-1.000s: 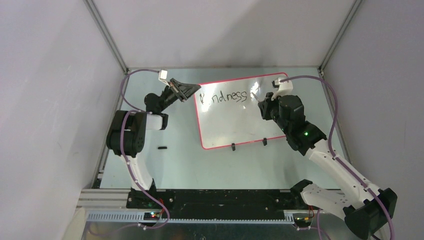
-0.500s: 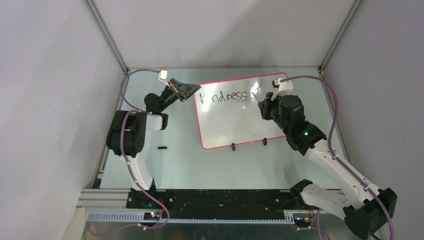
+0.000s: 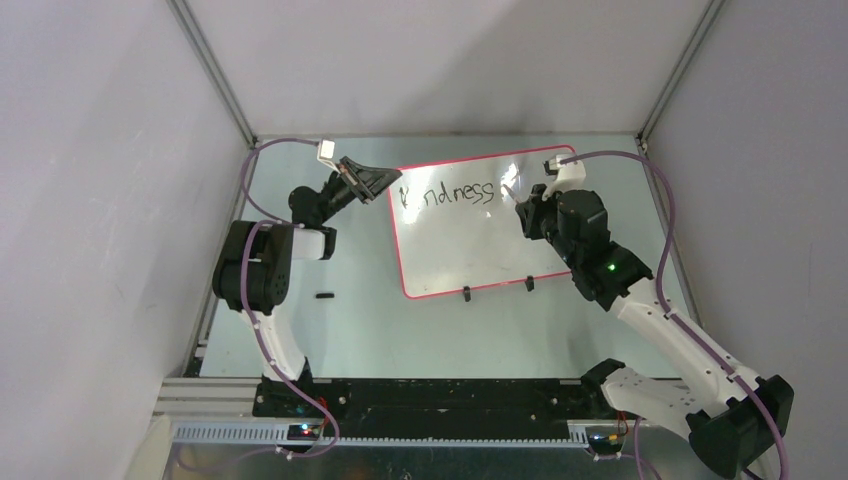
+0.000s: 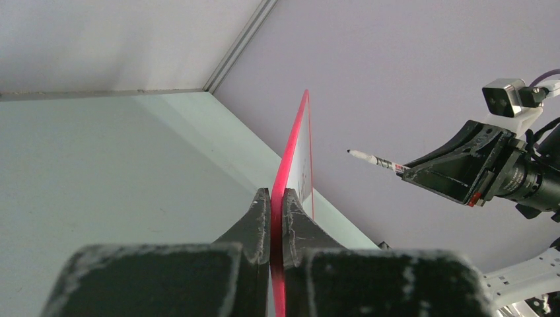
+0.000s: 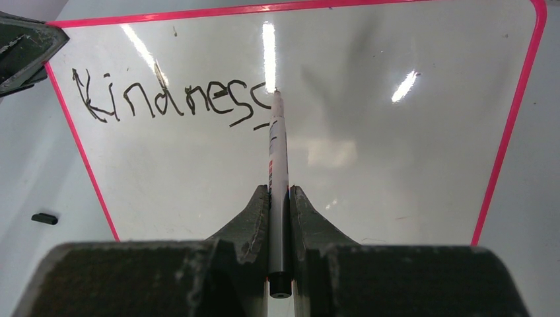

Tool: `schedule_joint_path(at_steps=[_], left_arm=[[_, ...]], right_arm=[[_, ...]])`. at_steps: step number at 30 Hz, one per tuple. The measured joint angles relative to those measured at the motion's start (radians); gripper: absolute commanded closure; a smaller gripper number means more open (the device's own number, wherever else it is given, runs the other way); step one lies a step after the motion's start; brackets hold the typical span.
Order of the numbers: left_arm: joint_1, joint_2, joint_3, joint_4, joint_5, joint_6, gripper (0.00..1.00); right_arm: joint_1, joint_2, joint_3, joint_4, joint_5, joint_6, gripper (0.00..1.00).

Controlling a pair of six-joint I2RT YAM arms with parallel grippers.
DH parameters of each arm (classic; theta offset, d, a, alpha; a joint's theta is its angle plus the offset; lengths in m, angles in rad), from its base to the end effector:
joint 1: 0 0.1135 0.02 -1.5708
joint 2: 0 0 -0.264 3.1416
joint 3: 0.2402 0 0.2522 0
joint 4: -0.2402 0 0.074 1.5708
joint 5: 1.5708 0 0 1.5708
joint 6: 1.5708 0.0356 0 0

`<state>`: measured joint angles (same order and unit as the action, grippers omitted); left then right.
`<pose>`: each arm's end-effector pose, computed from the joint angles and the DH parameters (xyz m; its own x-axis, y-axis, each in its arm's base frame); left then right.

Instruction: Write a sentence on the whiteboard

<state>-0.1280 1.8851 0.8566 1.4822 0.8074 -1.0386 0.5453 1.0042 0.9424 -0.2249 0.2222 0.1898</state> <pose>0.3618 -0.0725 0.2289 -0.4105 -0.5478 -0.7290 0.7462 0.2577 -0.6138 0.2014 0.1130 0.3503 -0.2988 0.0340 -0.9537 -0.2737 0.9543 0.1198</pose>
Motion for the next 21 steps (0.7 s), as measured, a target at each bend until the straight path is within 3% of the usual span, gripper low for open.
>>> schedule_joint_path(at_steps=[21], left_arm=[[0.000,0.000,0.000,0.000,0.000,0.000,1.00]], right_arm=[[-0.104,0.015,0.000,-0.001,-0.056,0.056,1.00]])
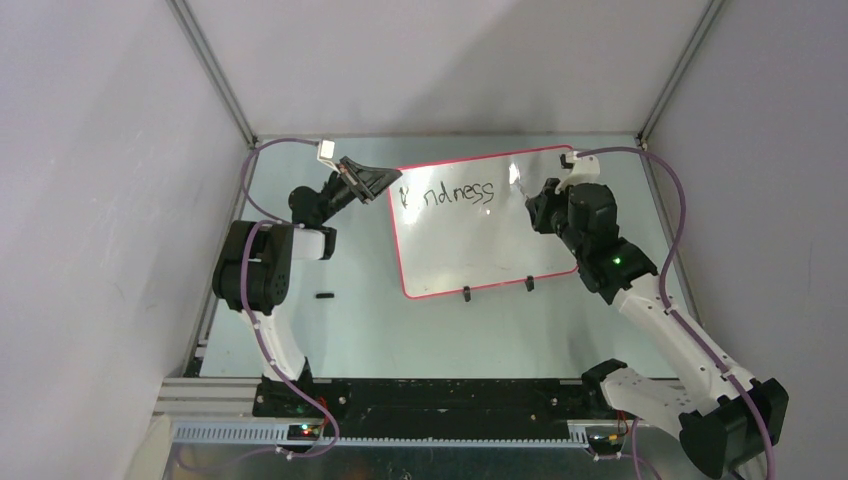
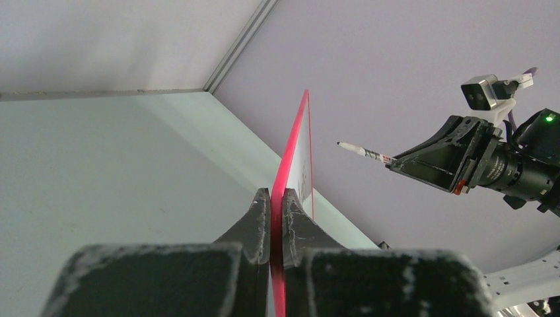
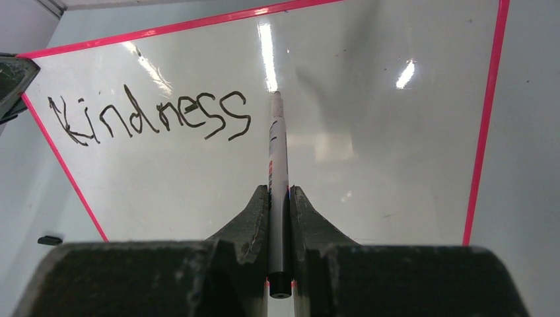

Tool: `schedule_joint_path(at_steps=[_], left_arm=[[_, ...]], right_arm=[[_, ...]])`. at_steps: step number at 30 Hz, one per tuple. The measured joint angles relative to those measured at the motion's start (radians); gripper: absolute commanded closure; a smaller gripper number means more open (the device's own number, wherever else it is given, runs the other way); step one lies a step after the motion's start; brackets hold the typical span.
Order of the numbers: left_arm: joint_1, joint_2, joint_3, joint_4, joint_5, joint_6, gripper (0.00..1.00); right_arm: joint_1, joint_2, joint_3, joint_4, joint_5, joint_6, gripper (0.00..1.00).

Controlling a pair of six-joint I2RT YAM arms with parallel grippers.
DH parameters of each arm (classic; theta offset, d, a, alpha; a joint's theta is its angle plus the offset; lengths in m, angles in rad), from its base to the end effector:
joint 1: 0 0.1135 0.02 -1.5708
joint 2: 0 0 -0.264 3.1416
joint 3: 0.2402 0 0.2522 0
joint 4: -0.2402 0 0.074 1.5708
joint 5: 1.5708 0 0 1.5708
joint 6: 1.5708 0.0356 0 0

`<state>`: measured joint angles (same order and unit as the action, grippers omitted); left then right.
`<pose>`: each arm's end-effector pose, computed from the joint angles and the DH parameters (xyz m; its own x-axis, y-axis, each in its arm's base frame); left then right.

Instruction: Write a sentence on the whiteboard

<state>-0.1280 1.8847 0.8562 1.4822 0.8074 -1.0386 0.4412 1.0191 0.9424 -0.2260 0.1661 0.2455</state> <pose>0.3617 -0.0725 0.2290 -0.4105 -0.5478 -0.7290 0.7462 0.2577 -0.6138 0.2147 0.0949 0.3469 -0.3291 0.1097 -0.9379 -0.2046 0.9614 0.1842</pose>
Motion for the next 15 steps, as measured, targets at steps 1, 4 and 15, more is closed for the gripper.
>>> schedule_joint_path(at_steps=[1,4,15], left_arm=[[0.000,0.000,0.000,0.000,0.000,0.000,1.00],[0.000,0.000,0.000,0.000,0.000,0.000,1.00],[0.000,-0.001,-0.003,0.001,-0.002,0.000,1.00]], right_arm=[[0.000,0.000,0.000,0.000,-0.002,0.001,1.00],[0.000,0.000,0.000,0.000,-0.011,0.005,1.00],[0.000,0.000,0.000,0.000,-0.025,0.005,1.00]])
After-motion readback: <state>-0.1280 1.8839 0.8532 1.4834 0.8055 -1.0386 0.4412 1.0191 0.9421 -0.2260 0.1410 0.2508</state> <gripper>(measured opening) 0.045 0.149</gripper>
